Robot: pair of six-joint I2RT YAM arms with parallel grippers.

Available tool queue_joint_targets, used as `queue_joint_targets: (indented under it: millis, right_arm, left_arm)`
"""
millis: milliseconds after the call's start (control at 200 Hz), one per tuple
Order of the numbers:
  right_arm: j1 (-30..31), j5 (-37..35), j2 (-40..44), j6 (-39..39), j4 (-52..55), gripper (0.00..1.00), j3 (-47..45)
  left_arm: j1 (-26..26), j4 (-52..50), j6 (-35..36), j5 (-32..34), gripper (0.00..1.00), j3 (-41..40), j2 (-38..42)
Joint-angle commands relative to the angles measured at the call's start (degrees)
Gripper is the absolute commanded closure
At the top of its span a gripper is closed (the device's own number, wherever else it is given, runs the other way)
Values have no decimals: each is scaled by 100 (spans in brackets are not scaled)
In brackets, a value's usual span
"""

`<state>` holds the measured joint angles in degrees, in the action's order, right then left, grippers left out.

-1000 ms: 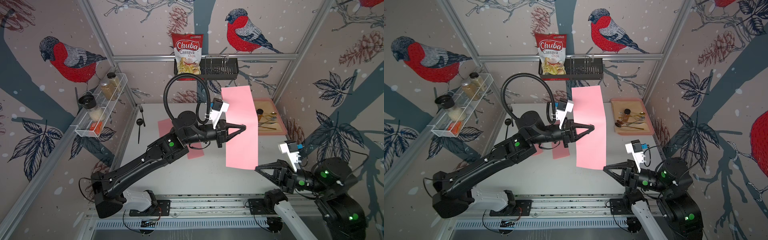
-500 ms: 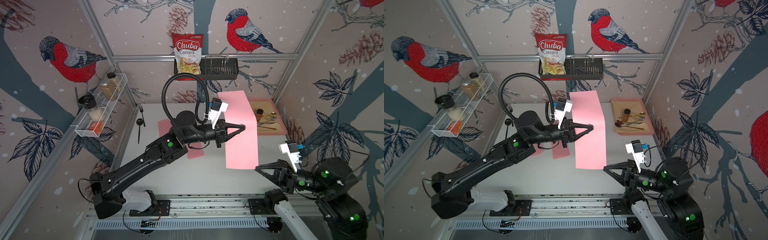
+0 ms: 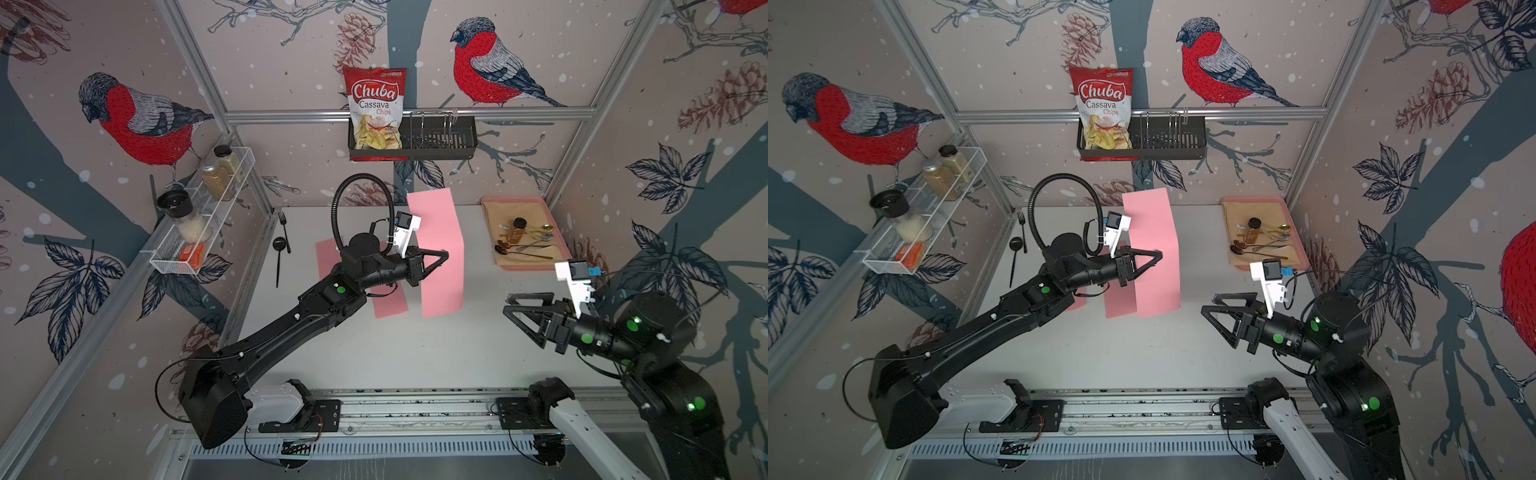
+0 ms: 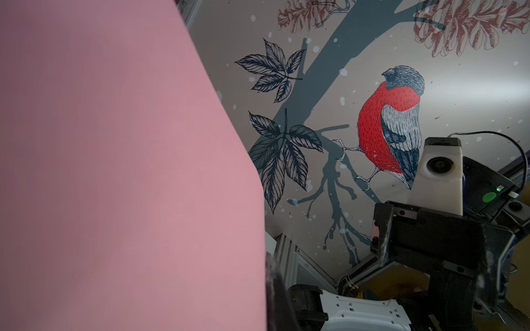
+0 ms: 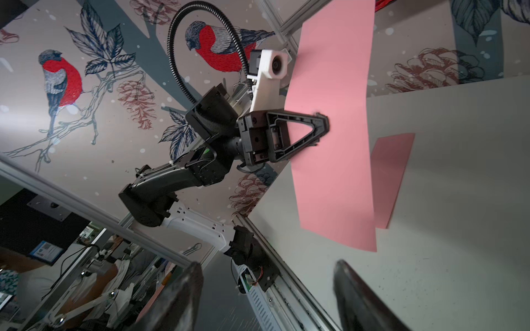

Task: Fold the rectangular paper in half along the long edge
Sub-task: Fold the paper, then place the paper at the center of the board.

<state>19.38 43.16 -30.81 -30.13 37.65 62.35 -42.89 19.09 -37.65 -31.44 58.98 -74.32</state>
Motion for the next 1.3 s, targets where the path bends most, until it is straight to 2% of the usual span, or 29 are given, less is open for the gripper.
queue_joint_targets:
  millis: [0, 140, 315, 445, 605, 720, 760, 906, 1026, 1101, 1116, 1126, 1136, 1291]
  right_arm:
    - [5, -949, -225, -28, -890, 29, -354]
    - [5, -1681, -488, -143, -1462, 29, -899]
    - [55, -2432, -822, 23, -1423, 30, -1263]
    - [123, -2498, -865, -40, -1491, 31, -1459]
    - [181, -2481, -828, -30, -1451, 31, -1567]
    - [202, -2470, -793, -2, -1376, 31, -1596]
    - [215, -2447, -777, 21, -1362, 31, -1594]
    - [220, -2382, -708, 94, -1263, 32, -1490]
    - [220, -2404, -655, 130, -1198, 32, -1441]
    - [219, -2452, -639, 154, -1155, 32, -1433]
    - [218, -2452, -642, 164, -1146, 32, -1429]
    - [216, -2452, -640, 165, -1139, 32, -1425]
    - [218, -2452, -638, 172, -1137, 32, -1427]
    - [217, -2470, -648, 165, -1149, 31, -1379]
  left_arm:
    - [159, 813, -261, -106, 100, -283, -222]
    - [420, 1481, -508, -258, 100, -660, -850]
    - [583, 2687, -772, -617, 100, -772, -2002]
    - [656, 2969, -841, -722, 100, -493, -2905]
    - [880, 3808, -1444, -1079, 100, 23, -4232]
    - [1006, 3779, -1570, -1145, 99, 485, -4996]
    - [1036, 3659, -1554, -1169, 94, 645, -5205]
    - [1116, 3218, -1499, -1170, 62, 1006, -5625]
    - [1121, 2438, -1092, -1007, 45, 1150, -5578]
    - [1125, 1855, -797, -841, 24, 1230, -5477]
    - [1125, 1717, -748, -798, 18, 1242, -5453]
    - [1125, 1625, -697, -784, 8, 1257, -5442]
    - [1125, 1536, -657, -756, 4, 1281, -5425]
    - [1125, -214, 7, -29, 2, 1692, -5255]
